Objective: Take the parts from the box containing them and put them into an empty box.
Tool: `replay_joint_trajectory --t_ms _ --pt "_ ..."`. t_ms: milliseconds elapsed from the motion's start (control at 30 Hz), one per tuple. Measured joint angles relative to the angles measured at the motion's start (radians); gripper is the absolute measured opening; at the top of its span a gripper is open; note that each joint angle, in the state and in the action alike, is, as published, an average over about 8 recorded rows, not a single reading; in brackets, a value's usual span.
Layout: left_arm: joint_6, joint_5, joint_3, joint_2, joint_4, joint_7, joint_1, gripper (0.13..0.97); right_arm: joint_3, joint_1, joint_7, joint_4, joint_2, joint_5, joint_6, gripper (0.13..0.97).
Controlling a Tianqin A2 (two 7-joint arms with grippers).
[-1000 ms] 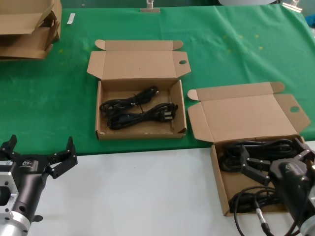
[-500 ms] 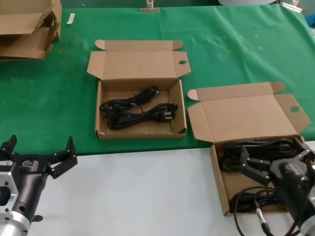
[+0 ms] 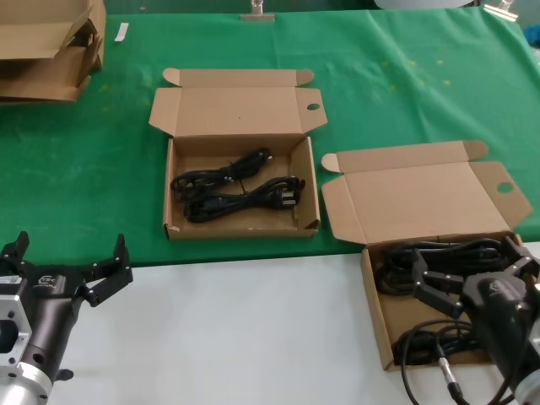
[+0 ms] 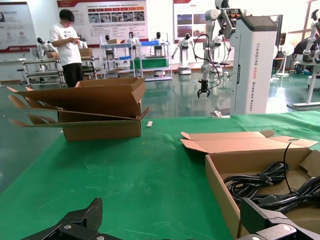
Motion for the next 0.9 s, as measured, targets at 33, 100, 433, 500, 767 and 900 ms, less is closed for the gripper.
replay_joint_trajectory --t_ms 33,100,433,500,767,900 --pt "0.000 0.000 0.000 0.000 0.000 0.000 0.000 0.966 0.000 0.000 0.000 0.000 0.000 0.000 0.000 0.966" --pt "0.000 0.000 0.000 0.000 0.000 0.000 0.000 0.966 0.000 0.000 0.000 0.000 0.000 0.000 0.000 0.966" --pt "0.000 0.000 0.000 0.000 0.000 0.000 0.000 0.966 0.000 0.000 0.000 0.000 0.000 0.000 0.000 0.966" --pt "0.000 0.000 0.000 0.000 0.000 0.000 0.000 0.966 0.000 0.000 0.000 0.000 0.000 0.000 0.000 0.966" --pt "0.000 0.000 0.000 0.000 0.000 0.000 0.000 0.966 0.000 0.000 0.000 0.000 0.000 0.000 0.000 0.966" --pt "0.000 0.000 0.000 0.000 0.000 0.000 0.000 0.966 0.000 0.000 0.000 0.000 0.000 0.000 0.000 0.966"
